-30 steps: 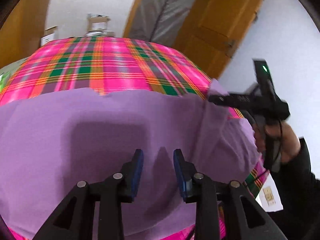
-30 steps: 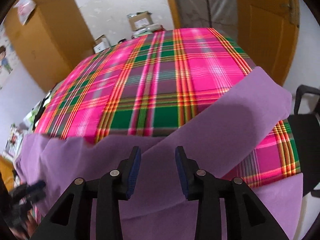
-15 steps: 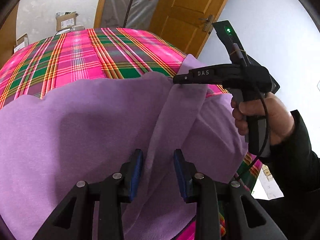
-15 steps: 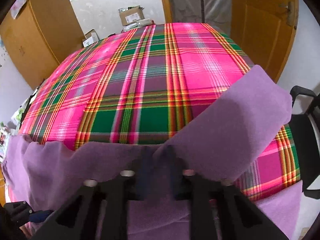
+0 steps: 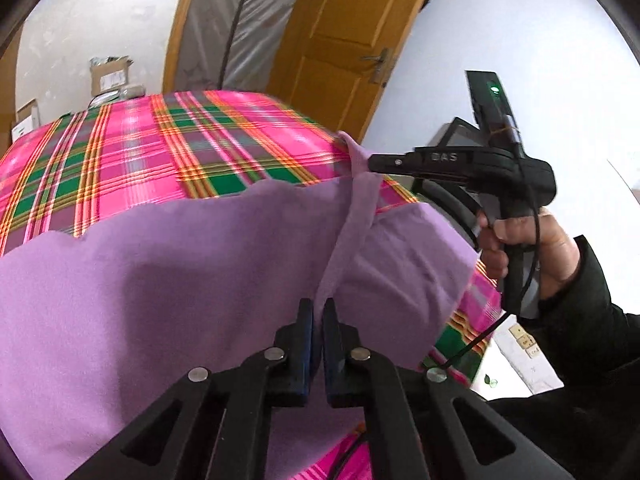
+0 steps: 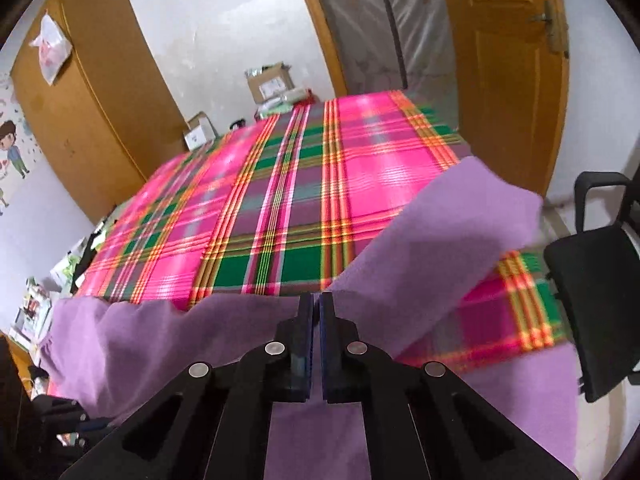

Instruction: Fold clothes

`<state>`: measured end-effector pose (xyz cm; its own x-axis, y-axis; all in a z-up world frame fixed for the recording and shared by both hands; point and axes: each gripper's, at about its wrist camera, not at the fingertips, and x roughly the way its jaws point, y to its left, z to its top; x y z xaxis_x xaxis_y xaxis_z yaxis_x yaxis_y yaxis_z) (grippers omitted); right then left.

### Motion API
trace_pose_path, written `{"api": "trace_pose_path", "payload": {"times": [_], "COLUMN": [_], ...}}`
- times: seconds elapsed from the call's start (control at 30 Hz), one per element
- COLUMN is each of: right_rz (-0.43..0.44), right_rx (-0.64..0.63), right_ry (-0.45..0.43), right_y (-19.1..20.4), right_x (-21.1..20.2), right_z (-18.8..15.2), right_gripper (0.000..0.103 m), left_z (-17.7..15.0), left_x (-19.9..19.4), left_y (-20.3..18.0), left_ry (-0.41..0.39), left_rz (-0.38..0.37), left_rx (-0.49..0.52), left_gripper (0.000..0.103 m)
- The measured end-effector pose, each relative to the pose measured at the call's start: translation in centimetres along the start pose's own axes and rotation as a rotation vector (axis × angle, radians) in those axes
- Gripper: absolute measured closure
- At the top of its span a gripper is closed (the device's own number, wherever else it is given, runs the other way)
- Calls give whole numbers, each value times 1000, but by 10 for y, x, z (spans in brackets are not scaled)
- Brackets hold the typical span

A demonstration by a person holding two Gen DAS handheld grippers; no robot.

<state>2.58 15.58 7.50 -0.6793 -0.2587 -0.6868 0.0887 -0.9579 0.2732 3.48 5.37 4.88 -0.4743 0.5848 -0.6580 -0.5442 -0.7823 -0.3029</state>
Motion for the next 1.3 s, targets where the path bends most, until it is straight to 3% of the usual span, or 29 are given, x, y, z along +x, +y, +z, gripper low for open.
{"api": "trace_pose_path", "payload": {"times": [0.17, 0.37, 0.43, 0.47, 0.5, 0.57, 0.8, 1.3], "right_rz": [-39, -71, -61, -60, -60, -64, -80, -170], "right_rx": [56, 94, 111, 110, 106, 84, 30, -29], "right_ry": [-29, 53, 58, 53, 46, 32, 61, 159], "right_y": [-22, -43, -44, -43, -40, -31, -1, 17], "right_x": [-42, -42, -38, -35, -33, -26, 17, 79], "right_z": [-28, -65, -63, -59, -53, -40, -8, 2], "right_gripper": [101, 97, 93, 88, 75, 67, 67, 66], "left_z": [-10, -22, -21, -21, -21, -21, -18, -18], "left_x": [5, 15, 16, 16, 16, 17, 23, 29], "left_y": [-6, -4, 0, 1, 3, 6, 7, 11], "left_ry": [32, 72, 72, 71, 70, 72, 82, 88], "left_rz": [-30, -48, -48, -47, -46, -45, -32, -41], "left_rx": [29, 21, 5, -4, -15, -35, -50, -70], "left_gripper": [99, 99, 99, 99, 99, 98, 94, 93]}}
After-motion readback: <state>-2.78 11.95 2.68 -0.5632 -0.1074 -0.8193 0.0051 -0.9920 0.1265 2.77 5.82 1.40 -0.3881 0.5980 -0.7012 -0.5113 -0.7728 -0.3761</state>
